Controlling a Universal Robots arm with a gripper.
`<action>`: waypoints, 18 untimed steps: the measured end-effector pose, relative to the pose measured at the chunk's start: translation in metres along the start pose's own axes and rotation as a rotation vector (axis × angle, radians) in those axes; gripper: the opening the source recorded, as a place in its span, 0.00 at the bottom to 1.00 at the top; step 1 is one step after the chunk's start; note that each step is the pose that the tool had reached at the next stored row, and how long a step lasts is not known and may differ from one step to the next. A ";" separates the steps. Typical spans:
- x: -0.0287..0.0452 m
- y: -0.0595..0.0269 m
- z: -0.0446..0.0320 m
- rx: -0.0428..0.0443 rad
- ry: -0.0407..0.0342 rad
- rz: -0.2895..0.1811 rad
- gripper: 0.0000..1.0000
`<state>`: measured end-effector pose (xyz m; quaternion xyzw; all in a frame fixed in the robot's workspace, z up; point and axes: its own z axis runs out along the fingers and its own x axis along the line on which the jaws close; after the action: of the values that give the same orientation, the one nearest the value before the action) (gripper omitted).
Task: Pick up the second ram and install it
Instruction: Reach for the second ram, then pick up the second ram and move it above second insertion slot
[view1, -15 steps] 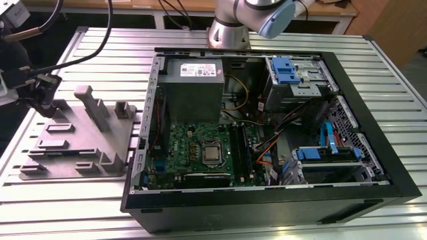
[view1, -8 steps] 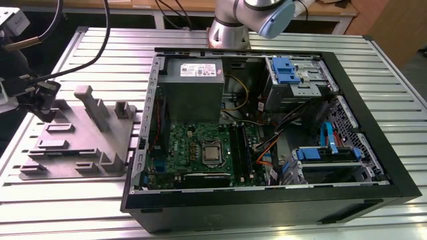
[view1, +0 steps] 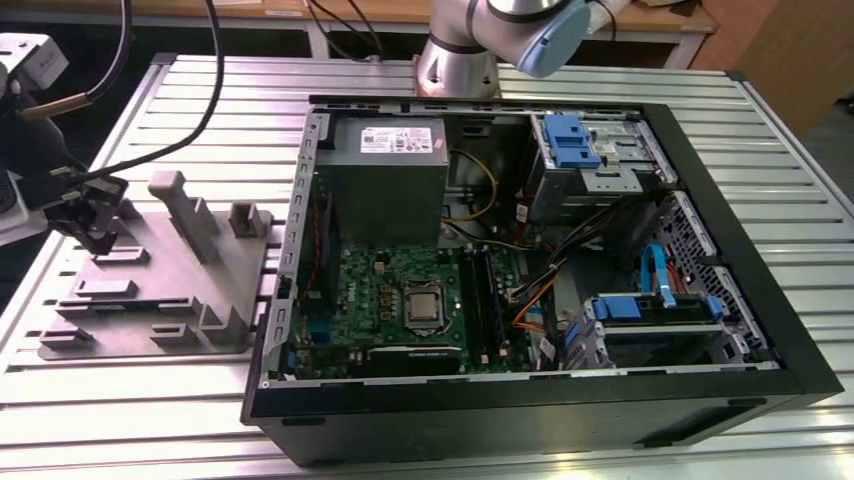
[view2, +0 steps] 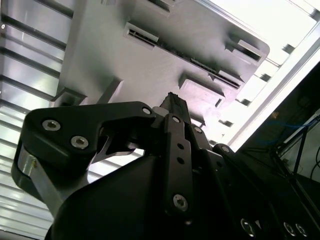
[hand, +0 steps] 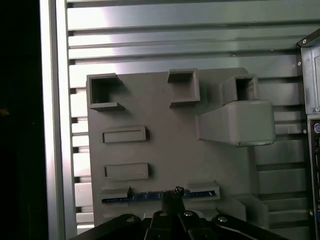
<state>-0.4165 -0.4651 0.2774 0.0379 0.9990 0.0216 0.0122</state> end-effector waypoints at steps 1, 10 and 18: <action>0.0000 0.0000 0.0007 0.0000 0.0000 0.000 0.10; 0.0000 -0.0001 0.0016 0.0000 0.0001 0.000 0.10; 0.0000 -0.0001 0.0019 0.0000 0.0000 0.000 0.10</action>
<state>-0.4165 -0.4652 0.2756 0.0379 0.9990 0.0216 0.0122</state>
